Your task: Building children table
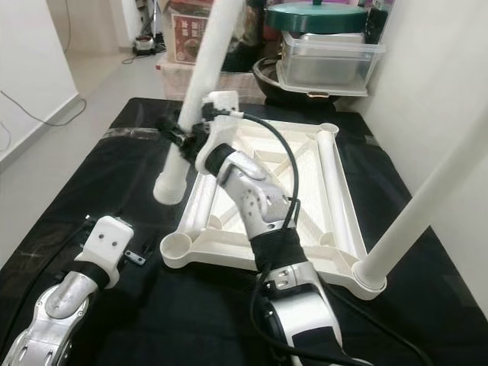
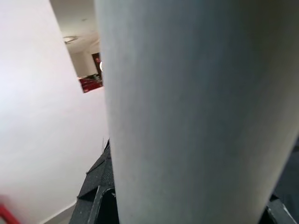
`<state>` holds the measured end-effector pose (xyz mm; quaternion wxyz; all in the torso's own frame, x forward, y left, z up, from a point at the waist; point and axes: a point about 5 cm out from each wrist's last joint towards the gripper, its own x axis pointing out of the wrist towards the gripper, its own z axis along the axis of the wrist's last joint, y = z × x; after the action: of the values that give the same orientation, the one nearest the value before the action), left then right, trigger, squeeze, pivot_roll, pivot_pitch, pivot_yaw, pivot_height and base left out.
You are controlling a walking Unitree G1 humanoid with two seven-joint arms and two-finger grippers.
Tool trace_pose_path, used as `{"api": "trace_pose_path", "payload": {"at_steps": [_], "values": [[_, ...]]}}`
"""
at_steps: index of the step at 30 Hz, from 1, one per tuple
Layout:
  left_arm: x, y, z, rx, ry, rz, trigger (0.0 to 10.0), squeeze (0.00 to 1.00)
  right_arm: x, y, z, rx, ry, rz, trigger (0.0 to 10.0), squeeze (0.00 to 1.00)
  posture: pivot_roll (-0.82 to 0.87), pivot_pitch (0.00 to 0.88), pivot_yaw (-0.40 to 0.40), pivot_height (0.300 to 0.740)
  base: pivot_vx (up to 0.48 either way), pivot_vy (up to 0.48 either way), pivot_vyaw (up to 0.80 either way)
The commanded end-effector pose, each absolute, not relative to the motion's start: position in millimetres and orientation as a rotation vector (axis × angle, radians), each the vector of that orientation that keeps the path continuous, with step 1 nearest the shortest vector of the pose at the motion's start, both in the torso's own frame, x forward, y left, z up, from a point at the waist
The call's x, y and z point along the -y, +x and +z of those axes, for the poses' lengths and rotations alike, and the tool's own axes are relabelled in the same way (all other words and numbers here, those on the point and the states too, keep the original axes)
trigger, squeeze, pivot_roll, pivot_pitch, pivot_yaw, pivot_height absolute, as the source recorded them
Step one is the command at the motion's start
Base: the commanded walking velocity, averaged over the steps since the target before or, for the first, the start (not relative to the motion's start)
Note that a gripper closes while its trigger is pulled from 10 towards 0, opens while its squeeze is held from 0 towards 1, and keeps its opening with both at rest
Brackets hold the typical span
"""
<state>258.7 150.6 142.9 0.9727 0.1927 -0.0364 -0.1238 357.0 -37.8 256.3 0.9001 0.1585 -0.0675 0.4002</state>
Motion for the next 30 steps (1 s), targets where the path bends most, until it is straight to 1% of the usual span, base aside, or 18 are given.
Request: {"api": "trace_pose_path", "payload": {"at_steps": [1,7,10,21,28,29,30], "values": [[-150,260,140,0.061,0.408,-0.271,10.0,0.00,32,350,260,0.154,0.316,0.863,10.0,0.00,0.06,0.000,-0.054,0.740,0.000,0.000,0.00],[-150,265,142,0.072,0.408,-0.276,10.0,0.00,25,341,261,0.167,0.300,0.914,10.0,0.00,0.05,0.000,-0.055,0.740,0.000,0.000,0.00],[-146,271,148,0.098,0.395,-0.299,10.0,0.00,18,330,261,0.184,0.286,0.978,10.0,0.00,0.05,0.000,-0.053,0.740,0.000,0.000,0.00],[-126,278,156,0.140,0.386,-0.396,10.0,0.00,9,322,258,0.180,0.262,1.005,10.0,0.00,0.04,0.000,-0.046,0.740,0.000,0.000,0.00],[-125,278,156,0.142,0.347,-0.395,10.0,0.00,6,318,257,0.176,0.248,1.024,10.0,0.00,0.04,0.000,-0.050,0.740,0.000,0.000,0.00],[-126,278,156,0.144,0.336,-0.387,9.6,0.00,7,318,257,0.176,0.246,1.025,10.0,0.00,0.04,0.000,-0.050,0.740,0.000,0.000,0.00],[-128,279,157,0.147,0.319,-0.380,8.3,0.00,7,318,257,0.176,0.245,1.025,10.0,0.00,0.04,0.000,-0.052,0.740,0.000,0.000,0.00]]}}
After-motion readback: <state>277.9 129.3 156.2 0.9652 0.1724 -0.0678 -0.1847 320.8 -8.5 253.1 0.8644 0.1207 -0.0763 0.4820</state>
